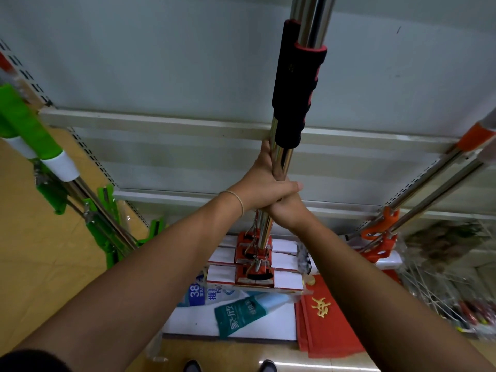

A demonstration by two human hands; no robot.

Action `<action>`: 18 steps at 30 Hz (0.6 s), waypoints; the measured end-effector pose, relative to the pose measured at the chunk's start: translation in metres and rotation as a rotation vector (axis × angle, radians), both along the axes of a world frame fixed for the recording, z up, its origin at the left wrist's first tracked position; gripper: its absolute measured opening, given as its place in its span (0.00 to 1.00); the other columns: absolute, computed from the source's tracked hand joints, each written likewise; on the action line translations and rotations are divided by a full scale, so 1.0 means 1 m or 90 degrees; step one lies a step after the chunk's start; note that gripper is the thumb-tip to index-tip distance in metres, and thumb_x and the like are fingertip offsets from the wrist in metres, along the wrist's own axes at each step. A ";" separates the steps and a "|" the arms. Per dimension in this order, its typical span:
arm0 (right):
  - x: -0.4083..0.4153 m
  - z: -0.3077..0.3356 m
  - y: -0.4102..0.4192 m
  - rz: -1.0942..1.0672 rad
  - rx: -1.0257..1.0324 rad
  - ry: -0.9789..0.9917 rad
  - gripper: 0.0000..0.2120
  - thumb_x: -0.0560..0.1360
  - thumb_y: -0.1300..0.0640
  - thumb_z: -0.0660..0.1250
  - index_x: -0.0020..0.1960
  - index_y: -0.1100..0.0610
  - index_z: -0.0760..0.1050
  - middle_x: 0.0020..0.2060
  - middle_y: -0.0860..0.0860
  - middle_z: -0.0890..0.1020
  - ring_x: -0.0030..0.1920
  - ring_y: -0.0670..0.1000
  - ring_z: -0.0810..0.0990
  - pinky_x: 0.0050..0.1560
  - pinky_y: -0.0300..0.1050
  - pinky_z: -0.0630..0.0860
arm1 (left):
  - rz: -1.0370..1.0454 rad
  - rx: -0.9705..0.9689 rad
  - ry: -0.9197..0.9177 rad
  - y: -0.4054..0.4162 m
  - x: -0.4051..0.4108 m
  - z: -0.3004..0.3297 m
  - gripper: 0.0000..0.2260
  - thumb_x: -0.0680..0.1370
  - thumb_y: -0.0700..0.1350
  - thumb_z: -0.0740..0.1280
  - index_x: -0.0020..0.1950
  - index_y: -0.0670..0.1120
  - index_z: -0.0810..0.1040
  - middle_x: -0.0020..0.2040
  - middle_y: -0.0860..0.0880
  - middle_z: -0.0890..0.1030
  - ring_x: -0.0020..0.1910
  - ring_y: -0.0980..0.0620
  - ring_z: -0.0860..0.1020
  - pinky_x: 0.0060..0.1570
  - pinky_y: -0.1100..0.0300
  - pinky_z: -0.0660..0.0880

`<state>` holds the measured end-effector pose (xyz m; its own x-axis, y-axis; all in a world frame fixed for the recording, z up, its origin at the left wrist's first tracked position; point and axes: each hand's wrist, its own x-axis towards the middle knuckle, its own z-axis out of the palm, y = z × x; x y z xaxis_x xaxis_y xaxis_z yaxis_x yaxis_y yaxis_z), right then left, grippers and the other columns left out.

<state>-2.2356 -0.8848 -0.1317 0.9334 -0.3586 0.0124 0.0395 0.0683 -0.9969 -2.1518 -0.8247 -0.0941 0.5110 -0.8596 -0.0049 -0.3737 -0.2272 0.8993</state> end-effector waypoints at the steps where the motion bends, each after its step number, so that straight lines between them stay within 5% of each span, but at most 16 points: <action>1: 0.001 -0.002 -0.001 -0.019 -0.035 0.061 0.35 0.65 0.51 0.80 0.68 0.60 0.72 0.48 0.44 0.81 0.49 0.43 0.78 0.57 0.36 0.77 | -0.008 0.008 -0.012 0.001 0.001 0.000 0.44 0.71 0.46 0.76 0.77 0.50 0.49 0.61 0.46 0.73 0.61 0.48 0.75 0.56 0.62 0.71; 3: -0.002 -0.009 -0.004 -0.058 -0.233 0.139 0.33 0.70 0.56 0.77 0.69 0.64 0.68 0.57 0.50 0.79 0.50 0.41 0.75 0.54 0.30 0.74 | -0.017 0.018 -0.048 0.003 0.004 -0.002 0.46 0.70 0.49 0.76 0.77 0.53 0.48 0.62 0.44 0.73 0.62 0.46 0.75 0.60 0.58 0.73; 5: -0.004 -0.019 -0.008 -0.036 -0.234 0.138 0.39 0.68 0.63 0.75 0.73 0.64 0.60 0.62 0.56 0.77 0.58 0.47 0.78 0.56 0.40 0.78 | -0.023 0.029 -0.076 0.007 0.007 -0.006 0.49 0.69 0.54 0.76 0.78 0.54 0.45 0.69 0.43 0.69 0.67 0.47 0.72 0.66 0.56 0.71; 9: -0.012 -0.025 -0.012 -0.041 -0.267 0.192 0.56 0.60 0.51 0.77 0.78 0.54 0.48 0.72 0.55 0.68 0.70 0.55 0.72 0.62 0.57 0.77 | 0.003 0.020 -0.060 0.018 0.004 -0.006 0.54 0.68 0.60 0.73 0.80 0.49 0.40 0.79 0.49 0.57 0.76 0.53 0.59 0.71 0.61 0.60; 12: -0.014 -0.017 -0.017 -0.059 -0.339 0.187 0.57 0.59 0.45 0.78 0.79 0.51 0.48 0.76 0.53 0.63 0.74 0.52 0.65 0.71 0.53 0.69 | 0.072 -0.083 -0.099 0.016 -0.003 0.009 0.48 0.67 0.63 0.71 0.79 0.46 0.52 0.74 0.50 0.66 0.73 0.54 0.66 0.72 0.54 0.66; 15: -0.007 0.002 -0.017 -0.051 -0.355 0.110 0.42 0.63 0.47 0.77 0.71 0.56 0.62 0.62 0.46 0.74 0.60 0.41 0.73 0.59 0.39 0.73 | 0.182 -0.182 -0.109 0.002 -0.011 0.039 0.42 0.68 0.64 0.72 0.75 0.44 0.62 0.66 0.47 0.75 0.64 0.50 0.75 0.63 0.52 0.74; 16: -0.003 0.008 -0.013 -0.061 -0.353 0.076 0.31 0.63 0.48 0.76 0.61 0.58 0.69 0.51 0.39 0.77 0.50 0.36 0.75 0.51 0.33 0.72 | 0.214 -0.211 -0.097 -0.002 -0.014 0.052 0.38 0.69 0.62 0.72 0.71 0.45 0.66 0.62 0.46 0.77 0.60 0.50 0.77 0.59 0.55 0.76; 18: 0.004 0.014 -0.008 -0.080 -0.330 0.023 0.15 0.65 0.53 0.72 0.42 0.50 0.65 0.31 0.35 0.74 0.34 0.34 0.73 0.37 0.27 0.67 | 0.271 -0.271 -0.085 -0.010 -0.021 0.070 0.22 0.71 0.54 0.73 0.60 0.47 0.71 0.49 0.51 0.79 0.48 0.60 0.78 0.48 0.69 0.74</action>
